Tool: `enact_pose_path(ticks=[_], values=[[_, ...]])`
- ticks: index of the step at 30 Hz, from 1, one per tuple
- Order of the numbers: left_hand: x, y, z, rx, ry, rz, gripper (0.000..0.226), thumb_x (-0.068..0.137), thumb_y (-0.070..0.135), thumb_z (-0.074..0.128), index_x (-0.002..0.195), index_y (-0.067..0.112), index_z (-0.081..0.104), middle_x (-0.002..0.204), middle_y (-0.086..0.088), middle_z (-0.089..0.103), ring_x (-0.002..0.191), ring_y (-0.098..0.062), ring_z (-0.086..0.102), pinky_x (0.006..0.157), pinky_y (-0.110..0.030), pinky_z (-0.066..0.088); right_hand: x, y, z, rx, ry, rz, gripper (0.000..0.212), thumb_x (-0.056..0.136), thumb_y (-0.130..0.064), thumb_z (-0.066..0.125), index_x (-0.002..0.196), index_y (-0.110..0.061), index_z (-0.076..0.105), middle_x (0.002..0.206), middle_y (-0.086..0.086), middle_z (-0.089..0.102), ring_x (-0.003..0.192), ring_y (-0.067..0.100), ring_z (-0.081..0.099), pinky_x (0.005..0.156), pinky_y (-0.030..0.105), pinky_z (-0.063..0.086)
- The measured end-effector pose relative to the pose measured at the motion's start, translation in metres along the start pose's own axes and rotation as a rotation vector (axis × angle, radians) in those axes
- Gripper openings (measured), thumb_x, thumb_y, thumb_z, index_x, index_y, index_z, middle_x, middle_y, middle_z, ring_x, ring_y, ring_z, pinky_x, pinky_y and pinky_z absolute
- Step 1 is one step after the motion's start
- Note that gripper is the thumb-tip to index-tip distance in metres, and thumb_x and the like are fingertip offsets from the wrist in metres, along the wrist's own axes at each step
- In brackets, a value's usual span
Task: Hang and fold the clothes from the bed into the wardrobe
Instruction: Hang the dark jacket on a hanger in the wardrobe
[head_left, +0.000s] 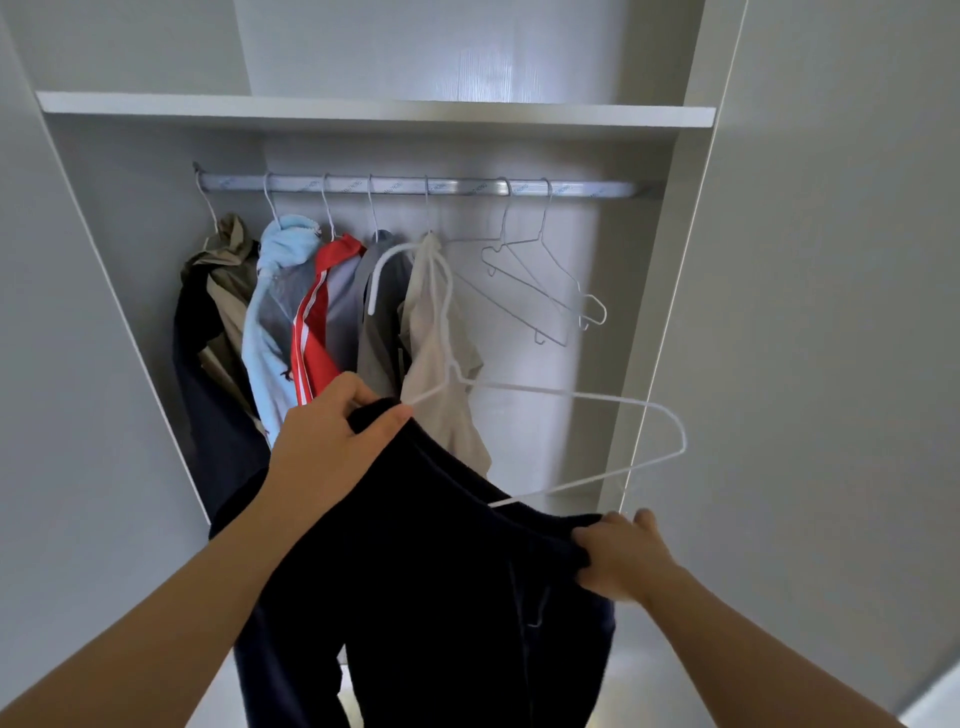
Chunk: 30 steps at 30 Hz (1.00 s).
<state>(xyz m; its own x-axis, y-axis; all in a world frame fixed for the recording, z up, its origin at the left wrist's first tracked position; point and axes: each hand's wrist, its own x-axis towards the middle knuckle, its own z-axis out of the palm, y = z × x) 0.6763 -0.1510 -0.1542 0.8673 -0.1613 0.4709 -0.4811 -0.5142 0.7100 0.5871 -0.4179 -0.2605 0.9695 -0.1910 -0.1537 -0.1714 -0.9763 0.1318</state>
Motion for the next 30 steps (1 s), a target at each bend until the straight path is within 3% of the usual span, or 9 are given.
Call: enact_pose_path(ticks=[5,14,17,19,21,25,27,30], values=[[-0.002,-0.015,0.001,0.146,-0.057,0.046,0.027,0.080,0.047,0.062,0.072,0.023,0.052,0.064,0.004,0.060,0.064,-0.007,0.057,0.060,-0.028,0.046,-0.004,0.030,-0.015,-0.062,0.081,0.111,0.035,0.086,-0.035,0.045,0.119,-0.031,0.052,0.125,-0.006,0.052,0.129,0.016,0.031,0.107,0.047,0.010],[0.001,-0.037,-0.009,0.364,-0.133,0.202,0.031,0.079,0.053,0.057,0.071,0.025,0.047,0.052,0.004,0.051,0.053,-0.008,0.050,0.050,-0.025,0.038,-0.010,0.038,-0.029,-0.124,0.281,0.173,0.025,0.091,-0.027,0.043,0.114,-0.031,0.052,0.117,-0.012,0.054,0.130,0.020,0.030,0.104,0.042,0.013],[0.000,-0.037,-0.008,0.355,-0.087,0.173,0.031,0.079,0.051,0.059,0.071,0.024,0.047,0.051,0.004,0.050,0.054,-0.009,0.050,0.049,-0.024,0.035,-0.009,0.034,-0.029,0.075,0.422,0.207,0.021,0.089,-0.016,0.047,0.103,-0.029,0.058,0.116,-0.016,0.054,0.134,0.026,0.028,0.102,0.039,0.017],[0.000,-0.035,-0.008,0.348,-0.061,0.146,0.030,0.080,0.050,0.061,0.072,0.024,0.046,0.052,0.005,0.049,0.054,-0.009,0.050,0.049,-0.024,0.034,-0.006,0.030,-0.034,0.418,0.518,0.119,0.018,0.083,-0.002,0.051,0.087,-0.017,0.058,0.099,-0.006,0.059,0.111,0.029,0.050,0.082,0.026,0.034],[0.000,-0.033,-0.007,0.324,-0.044,0.115,0.031,0.080,0.051,0.060,0.074,0.023,0.048,0.053,0.004,0.052,0.055,-0.011,0.052,0.051,-0.026,0.038,-0.006,0.020,-0.044,0.666,0.525,0.001,0.022,0.078,0.009,0.052,0.076,-0.013,0.054,0.084,0.001,0.058,0.085,0.025,0.056,0.066,0.017,0.035],[0.000,-0.027,-0.003,0.310,-0.016,0.088,0.030,0.080,0.054,0.057,0.076,0.025,0.050,0.058,0.005,0.054,0.058,-0.010,0.053,0.052,-0.027,0.039,-0.008,-0.005,-0.061,0.756,0.636,-0.116,0.022,0.071,0.018,0.055,0.079,-0.001,0.063,0.092,0.011,0.066,0.088,0.025,0.059,0.075,0.002,0.033],[-0.001,-0.024,0.000,0.305,-0.022,0.073,0.029,0.079,0.055,0.056,0.077,0.027,0.049,0.061,0.007,0.056,0.061,-0.007,0.053,0.052,-0.024,0.037,-0.010,-0.018,-0.068,0.770,0.674,-0.160,0.024,0.069,0.017,0.058,0.080,-0.002,0.067,0.101,0.007,0.068,0.095,0.018,0.059,0.080,-0.006,0.028],[-0.007,-0.021,0.007,0.264,-0.039,0.054,0.026,0.078,0.055,0.055,0.078,0.029,0.050,0.066,0.009,0.058,0.064,-0.002,0.052,0.055,-0.020,0.038,-0.011,-0.035,-0.076,0.765,0.688,-0.188,0.023,0.071,0.007,0.064,0.086,-0.009,0.070,0.113,-0.002,0.063,0.108,0.016,0.053,0.091,-0.003,0.023]])
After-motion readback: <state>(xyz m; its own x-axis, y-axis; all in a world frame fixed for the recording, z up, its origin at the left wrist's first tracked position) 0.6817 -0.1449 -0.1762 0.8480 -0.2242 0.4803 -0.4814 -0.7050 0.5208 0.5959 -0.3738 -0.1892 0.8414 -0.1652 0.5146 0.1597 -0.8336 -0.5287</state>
